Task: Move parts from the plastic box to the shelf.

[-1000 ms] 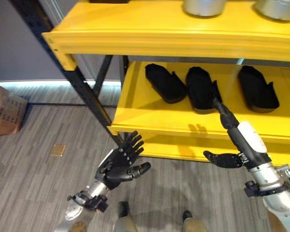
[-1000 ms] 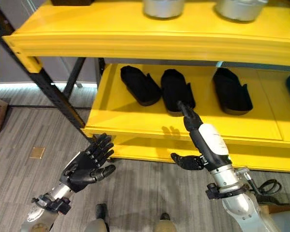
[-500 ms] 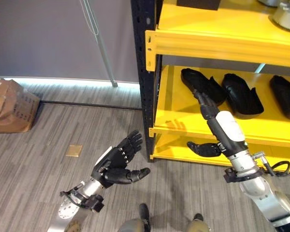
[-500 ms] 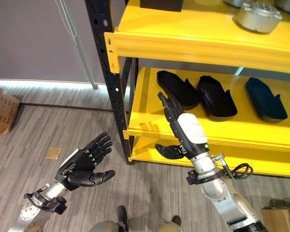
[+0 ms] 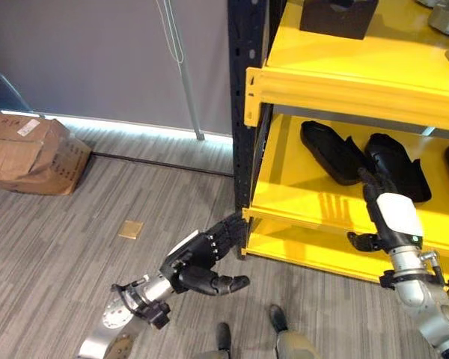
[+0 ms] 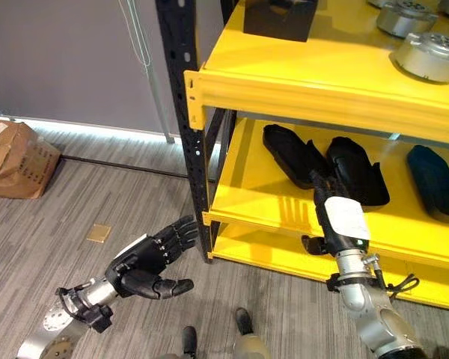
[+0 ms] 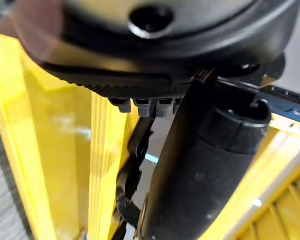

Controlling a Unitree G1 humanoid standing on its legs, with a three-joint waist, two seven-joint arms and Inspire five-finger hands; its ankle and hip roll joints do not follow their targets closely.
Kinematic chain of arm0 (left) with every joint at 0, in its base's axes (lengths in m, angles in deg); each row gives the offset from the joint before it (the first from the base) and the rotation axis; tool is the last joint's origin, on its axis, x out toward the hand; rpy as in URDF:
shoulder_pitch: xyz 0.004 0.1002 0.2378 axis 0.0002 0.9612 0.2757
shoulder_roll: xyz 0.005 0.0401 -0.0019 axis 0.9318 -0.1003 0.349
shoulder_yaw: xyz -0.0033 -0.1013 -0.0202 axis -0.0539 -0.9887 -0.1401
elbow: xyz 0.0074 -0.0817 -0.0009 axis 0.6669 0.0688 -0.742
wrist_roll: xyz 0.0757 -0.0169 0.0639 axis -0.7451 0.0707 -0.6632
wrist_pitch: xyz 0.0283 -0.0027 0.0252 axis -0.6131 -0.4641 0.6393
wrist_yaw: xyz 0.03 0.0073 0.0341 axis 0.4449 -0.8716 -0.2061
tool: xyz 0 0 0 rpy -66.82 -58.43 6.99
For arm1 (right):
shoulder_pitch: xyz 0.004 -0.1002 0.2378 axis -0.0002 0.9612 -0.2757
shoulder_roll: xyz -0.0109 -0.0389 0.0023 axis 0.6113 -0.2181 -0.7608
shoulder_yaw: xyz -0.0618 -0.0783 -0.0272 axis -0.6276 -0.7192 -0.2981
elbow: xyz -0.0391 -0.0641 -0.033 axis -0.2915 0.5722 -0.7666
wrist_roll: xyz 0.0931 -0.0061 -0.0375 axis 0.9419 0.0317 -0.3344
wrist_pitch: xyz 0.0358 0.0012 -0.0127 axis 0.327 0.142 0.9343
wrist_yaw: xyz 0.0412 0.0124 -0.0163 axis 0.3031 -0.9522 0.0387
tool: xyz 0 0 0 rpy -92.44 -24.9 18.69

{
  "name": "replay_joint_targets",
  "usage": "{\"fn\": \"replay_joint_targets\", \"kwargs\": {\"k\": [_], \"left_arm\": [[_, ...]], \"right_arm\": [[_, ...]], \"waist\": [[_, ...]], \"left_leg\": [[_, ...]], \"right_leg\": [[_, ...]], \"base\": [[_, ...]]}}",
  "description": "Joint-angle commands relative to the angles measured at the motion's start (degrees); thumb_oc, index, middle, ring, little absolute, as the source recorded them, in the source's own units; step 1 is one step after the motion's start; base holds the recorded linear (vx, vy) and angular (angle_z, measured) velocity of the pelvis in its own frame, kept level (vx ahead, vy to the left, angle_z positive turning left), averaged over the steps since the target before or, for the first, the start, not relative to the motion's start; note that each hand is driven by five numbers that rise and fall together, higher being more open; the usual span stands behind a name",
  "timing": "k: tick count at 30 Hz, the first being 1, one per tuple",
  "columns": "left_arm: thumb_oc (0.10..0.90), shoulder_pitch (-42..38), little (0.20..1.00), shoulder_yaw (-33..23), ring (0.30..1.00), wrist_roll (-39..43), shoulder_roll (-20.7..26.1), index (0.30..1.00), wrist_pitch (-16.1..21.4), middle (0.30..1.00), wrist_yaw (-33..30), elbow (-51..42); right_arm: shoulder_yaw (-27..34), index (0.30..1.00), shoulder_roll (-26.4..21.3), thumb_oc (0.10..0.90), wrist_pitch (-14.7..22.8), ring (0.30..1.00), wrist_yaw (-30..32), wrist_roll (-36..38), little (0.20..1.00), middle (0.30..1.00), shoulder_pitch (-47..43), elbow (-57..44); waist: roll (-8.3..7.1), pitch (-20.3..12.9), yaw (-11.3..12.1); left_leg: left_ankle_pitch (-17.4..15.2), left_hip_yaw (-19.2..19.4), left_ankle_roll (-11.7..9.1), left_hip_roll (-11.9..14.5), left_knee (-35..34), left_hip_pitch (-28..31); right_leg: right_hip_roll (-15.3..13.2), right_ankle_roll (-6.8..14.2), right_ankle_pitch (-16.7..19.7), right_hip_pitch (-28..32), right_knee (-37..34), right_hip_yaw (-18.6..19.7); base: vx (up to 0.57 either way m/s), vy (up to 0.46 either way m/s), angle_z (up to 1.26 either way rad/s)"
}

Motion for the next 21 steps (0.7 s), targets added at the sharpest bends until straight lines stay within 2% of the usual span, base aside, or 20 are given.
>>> {"fn": "replay_joint_targets", "kwargs": {"k": [1,6,12,13,16,19,21], "left_arm": [[0.900,-2.92,1.000,-1.45,1.000,4.53,-0.24,1.000,2.38,1.000,4.07,-7.95],[0.900,-2.32,1.000,-0.65,1.000,4.10,-0.17,1.000,0.59,1.000,4.94,-7.97],[0.900,-1.80,1.000,-1.35,1.000,3.96,0.63,1.000,0.76,1.000,5.27,-8.10],[0.900,-2.42,1.000,-1.52,1.000,4.25,0.32,1.000,0.48,1.000,5.32,-8.02],[0.900,-2.79,1.000,-1.68,1.000,3.79,-0.35,1.000,0.63,1.000,5.15,-7.94],[0.900,-3.23,1.000,-2.09,1.000,3.90,-1.25,1.000,0.28,1.000,4.88,-7.68],[0.900,-3.61,1.000,-2.58,1.000,3.04,-1.96,1.000,-0.17,1.000,4.94,-7.42]], "right_arm": [[3.53,1.000,-4.28,0.900,0.01,1.000,3.41,-2.30,1.000,1.000,-8.61,-2.75],[0.82,1.000,-6.71,0.900,-1.64,1.000,3.01,-3.23,1.000,1.000,-12.93,0.90],[-0.78,1.000,-7.62,0.900,-1.96,1.000,2.62,-5.89,1.000,1.000,-14.94,1.96],[-1.69,1.000,-7.53,0.900,-2.15,1.000,1.67,-6.24,1.000,1.000,-15.94,2.57],[-2.41,1.000,-7.21,0.900,-1.72,1.000,1.05,-6.25,1.000,1.000,-16.62,3.29],[-2.60,1.000,-6.57,0.900,-0.12,1.000,-0.24,-6.36,1.000,1.000,-16.92,3.88],[-3.03,1.000,-6.19,0.900,0.19,1.000,-1.16,-6.90,1.000,1.000,-16.96,3.75]], "waist": [[-0.69,-3.13,1.32],[-0.16,-3.12,2.34],[0.75,-2.69,2.69],[1.03,-2.40,2.98],[1.18,-2.24,3.02],[1.06,-1.84,3.23],[0.96,-1.10,3.72]], "left_leg": [[-7.73,6.98,-0.90,2.61,2.89,4.15],[-6.98,7.18,-2.25,4.45,2.62,4.92],[-7.14,7.27,-2.66,5.66,4.76,4.47],[-7.82,6.37,-2.99,5.52,7.49,3.62],[-7.73,5.56,-3.33,5.81,10.28,2.87],[-5.33,4.23,-3.80,5.66,20.29,-0.65],[-3.38,2.26,-4.01,4.82,26.69,-5.47]], "right_leg": [[1.08,1.55,-3.07,0.34,2.61,-2.25],[0.63,0.79,-4.54,2.44,2.44,-4.67],[0.51,-0.26,-7.35,1.89,6.80,-6.99],[0.98,-1.31,-8.45,1.12,8.99,-8.11],[1.54,-2.45,-9.17,0.64,10.07,-8.26],[2.30,-4.26,-9.79,0.62,10.56,-7.94],[2.97,-4.96,-9.58,0.80,10.62,-7.25]], "base": [[0.16,-0.199,0.35],[0.14,-0.187,0.14],[0.10,-0.168,0.07],[0.09,-0.201,0.12],[0.08,-0.172,0.08],[0.04,-0.128,0.01],[0.01,-0.089,-0.05]]}}
